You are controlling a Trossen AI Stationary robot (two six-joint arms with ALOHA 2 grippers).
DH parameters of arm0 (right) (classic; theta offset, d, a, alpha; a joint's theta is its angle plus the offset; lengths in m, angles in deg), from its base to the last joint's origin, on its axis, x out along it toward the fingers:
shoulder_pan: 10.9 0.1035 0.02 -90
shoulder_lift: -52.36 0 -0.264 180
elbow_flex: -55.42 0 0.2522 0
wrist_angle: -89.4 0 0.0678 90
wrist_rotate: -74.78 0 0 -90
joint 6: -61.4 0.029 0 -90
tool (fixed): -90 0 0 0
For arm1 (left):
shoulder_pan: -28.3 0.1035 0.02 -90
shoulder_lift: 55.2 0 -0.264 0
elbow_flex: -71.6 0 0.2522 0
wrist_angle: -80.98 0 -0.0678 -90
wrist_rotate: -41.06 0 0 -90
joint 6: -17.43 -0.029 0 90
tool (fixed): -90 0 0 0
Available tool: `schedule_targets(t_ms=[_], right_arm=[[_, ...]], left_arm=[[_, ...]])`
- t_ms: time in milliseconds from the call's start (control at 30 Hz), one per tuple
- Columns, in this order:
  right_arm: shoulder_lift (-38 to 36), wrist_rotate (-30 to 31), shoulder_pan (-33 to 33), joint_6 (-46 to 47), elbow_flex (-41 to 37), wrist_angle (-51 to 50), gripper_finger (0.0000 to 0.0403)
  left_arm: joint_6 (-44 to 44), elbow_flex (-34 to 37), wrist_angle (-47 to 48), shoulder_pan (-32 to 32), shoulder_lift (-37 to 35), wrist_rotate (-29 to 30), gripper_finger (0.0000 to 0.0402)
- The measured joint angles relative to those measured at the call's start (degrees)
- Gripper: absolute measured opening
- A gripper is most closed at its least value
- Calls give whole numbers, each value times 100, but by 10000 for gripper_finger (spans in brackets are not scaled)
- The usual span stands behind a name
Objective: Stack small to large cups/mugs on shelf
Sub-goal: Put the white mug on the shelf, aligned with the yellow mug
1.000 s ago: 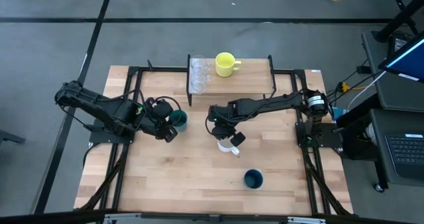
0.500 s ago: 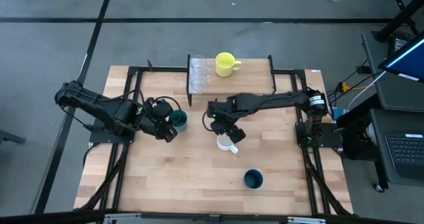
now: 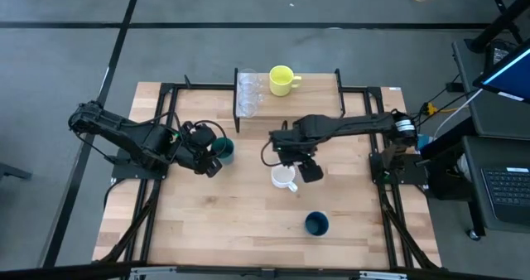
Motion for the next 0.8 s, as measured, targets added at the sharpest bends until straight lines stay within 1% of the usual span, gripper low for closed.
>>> schedule_targets(t_ms=[133, 167, 267, 400, 533, 633, 733, 800], right_arm=[[-654, 6, 157, 482, -376, 90, 213], [-850, 8, 194, 673, -528, 358, 213], [-1373, 9, 303, 1297, -1114, 1631, 213], [-1755, 111, 398, 2320, -1923, 2904, 213], [-1784, 353, 511, 2757, -2489, 3571, 213], [-1707, 373, 640, 2679, -2776, 4045, 213], [-1572, 371, 825, 2440, -2842, 4205, 213], [-1477, 369, 954, 2327, -2739, 4330, 213]], left_arm=[[-3, 0, 3, 0, 0, 60, 158], [-3, 2, 2, 0, 0, 60, 158], [-3, 2, 3, 0, 0, 62, 158], [-3, 2, 0, 0, 0, 64, 158], [-3, 2, 2, 0, 2, 64, 158], [-3, 2, 4, 0, 2, 66, 158], [-8, 2, 5, 0, 2, 70, 158], [-8, 2, 7, 0, 2, 73, 158]])
